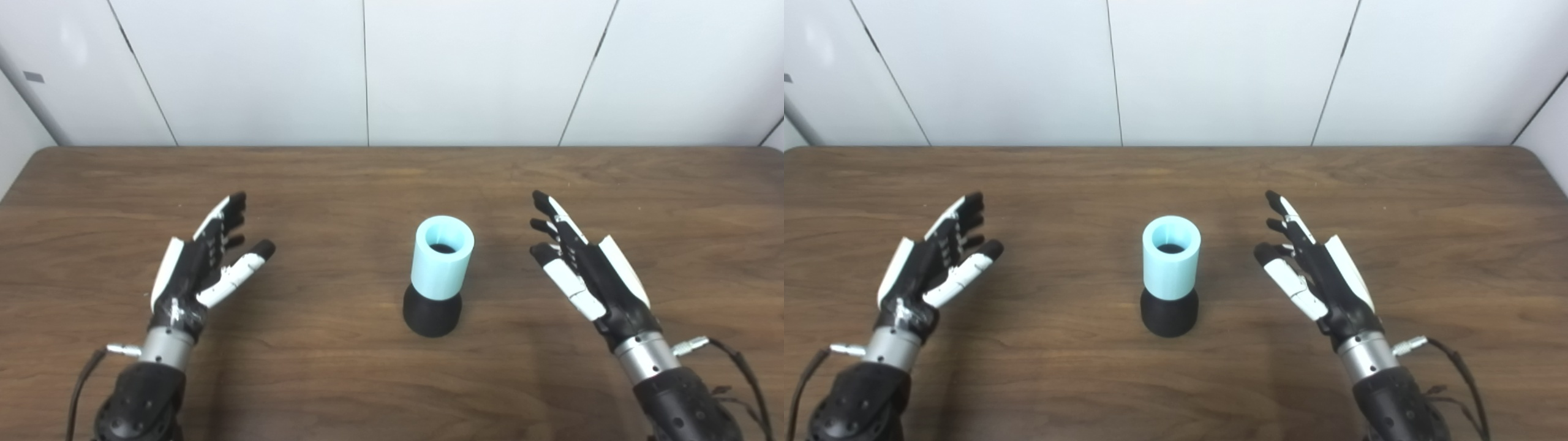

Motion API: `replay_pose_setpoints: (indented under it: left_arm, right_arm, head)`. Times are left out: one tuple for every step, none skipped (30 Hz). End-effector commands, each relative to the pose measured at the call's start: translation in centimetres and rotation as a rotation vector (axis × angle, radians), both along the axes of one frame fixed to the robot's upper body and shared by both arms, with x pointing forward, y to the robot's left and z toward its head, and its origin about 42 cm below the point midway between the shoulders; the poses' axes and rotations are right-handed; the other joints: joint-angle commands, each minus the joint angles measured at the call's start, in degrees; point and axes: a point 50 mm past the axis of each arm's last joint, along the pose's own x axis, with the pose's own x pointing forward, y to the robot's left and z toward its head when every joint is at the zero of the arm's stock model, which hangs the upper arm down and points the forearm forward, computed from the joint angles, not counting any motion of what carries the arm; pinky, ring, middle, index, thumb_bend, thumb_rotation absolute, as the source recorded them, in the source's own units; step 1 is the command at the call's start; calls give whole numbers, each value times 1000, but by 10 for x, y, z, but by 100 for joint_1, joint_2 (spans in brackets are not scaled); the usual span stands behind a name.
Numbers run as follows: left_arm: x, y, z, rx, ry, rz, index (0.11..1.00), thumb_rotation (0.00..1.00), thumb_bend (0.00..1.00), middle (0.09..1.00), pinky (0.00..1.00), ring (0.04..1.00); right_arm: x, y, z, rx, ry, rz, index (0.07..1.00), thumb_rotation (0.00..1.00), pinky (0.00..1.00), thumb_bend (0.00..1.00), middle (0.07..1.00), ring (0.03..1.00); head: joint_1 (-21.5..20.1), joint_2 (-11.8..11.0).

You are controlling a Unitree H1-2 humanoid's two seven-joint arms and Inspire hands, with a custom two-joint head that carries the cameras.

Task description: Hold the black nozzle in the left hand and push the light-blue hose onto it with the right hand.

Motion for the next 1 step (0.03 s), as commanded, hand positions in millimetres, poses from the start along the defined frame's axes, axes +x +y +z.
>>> replay_pose_setpoints:
  left_arm:
    - [-2, 5, 8, 8, -64, 18, 950, 756, 628, 954, 970, 946]
  right_arm:
    - [0, 1, 1, 87, -51, -24, 973, 1000, 859, 472, 990, 975]
  head:
    - [-19, 11]
